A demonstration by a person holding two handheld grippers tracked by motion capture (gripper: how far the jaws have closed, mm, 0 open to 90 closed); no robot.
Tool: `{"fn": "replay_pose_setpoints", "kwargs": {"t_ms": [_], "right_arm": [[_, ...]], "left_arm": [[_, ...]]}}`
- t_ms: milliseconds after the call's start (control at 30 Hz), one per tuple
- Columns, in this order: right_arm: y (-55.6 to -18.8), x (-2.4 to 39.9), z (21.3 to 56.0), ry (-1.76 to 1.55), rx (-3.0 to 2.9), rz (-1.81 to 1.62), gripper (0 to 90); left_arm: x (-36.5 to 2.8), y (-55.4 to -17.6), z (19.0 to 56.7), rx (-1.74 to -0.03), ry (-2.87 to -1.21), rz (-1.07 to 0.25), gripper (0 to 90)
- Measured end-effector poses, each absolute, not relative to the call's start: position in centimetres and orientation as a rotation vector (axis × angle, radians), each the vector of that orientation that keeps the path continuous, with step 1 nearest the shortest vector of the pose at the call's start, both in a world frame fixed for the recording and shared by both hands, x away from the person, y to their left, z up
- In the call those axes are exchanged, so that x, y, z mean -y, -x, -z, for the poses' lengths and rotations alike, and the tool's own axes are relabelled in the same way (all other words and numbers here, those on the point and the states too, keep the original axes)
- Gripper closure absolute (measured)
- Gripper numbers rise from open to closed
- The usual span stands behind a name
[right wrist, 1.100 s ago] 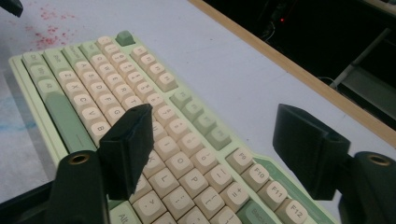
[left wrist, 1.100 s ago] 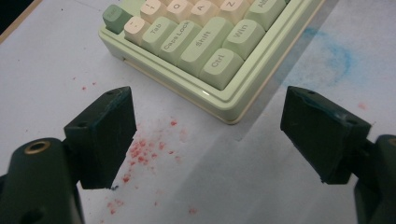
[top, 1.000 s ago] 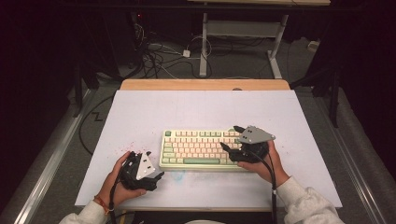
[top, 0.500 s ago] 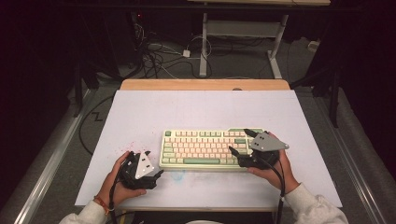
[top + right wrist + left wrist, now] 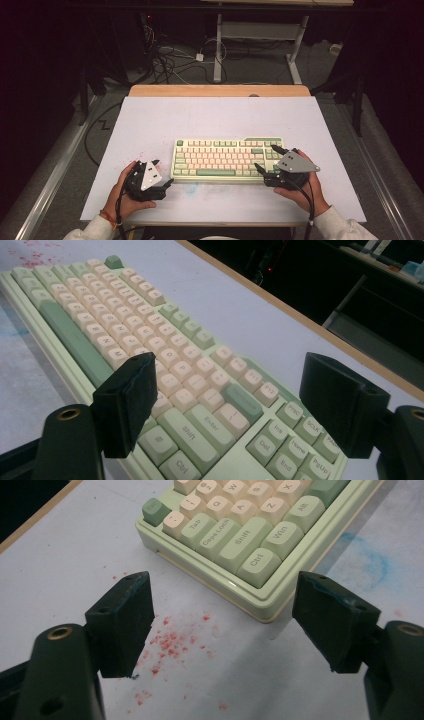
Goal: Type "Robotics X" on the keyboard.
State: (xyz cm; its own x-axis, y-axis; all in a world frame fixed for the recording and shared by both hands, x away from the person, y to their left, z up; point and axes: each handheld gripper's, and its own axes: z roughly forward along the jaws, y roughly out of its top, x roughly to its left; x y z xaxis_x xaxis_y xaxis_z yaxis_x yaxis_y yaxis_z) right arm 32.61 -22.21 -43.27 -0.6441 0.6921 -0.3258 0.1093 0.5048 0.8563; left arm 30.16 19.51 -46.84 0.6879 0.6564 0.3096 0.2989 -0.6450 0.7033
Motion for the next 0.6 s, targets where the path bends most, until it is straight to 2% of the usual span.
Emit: {"fn": "replay_pose_setpoints", "kwargs": {"t_ms": [133, 333, 467, 600], "right_arm": [[-32.1, 22.7, 43.7, -0.659, -2.074, -1.121, 23.3], [-31.0, 23.5, 44.4, -0.68, -2.079, -1.107, 23.4], [-30.3, 24.1, 45.0, -0.68, -2.093, -1.077, 23.4], [-29.9, 24.4, 45.3, -0.687, -2.1, -1.071, 23.5]], "left_arm": [[-19.6, -30.2, 46.8, -0.735, -2.269, -0.736, 26.5], [-19.6, -30.0, 46.6, -0.718, -2.272, -0.7, 36.9], [-20.1, -30.0, 46.4, -0.702, -2.252, -0.646, 53.3], [-20.2, -30.1, 46.3, -0.698, -2.252, -0.619, 65.1]]}}
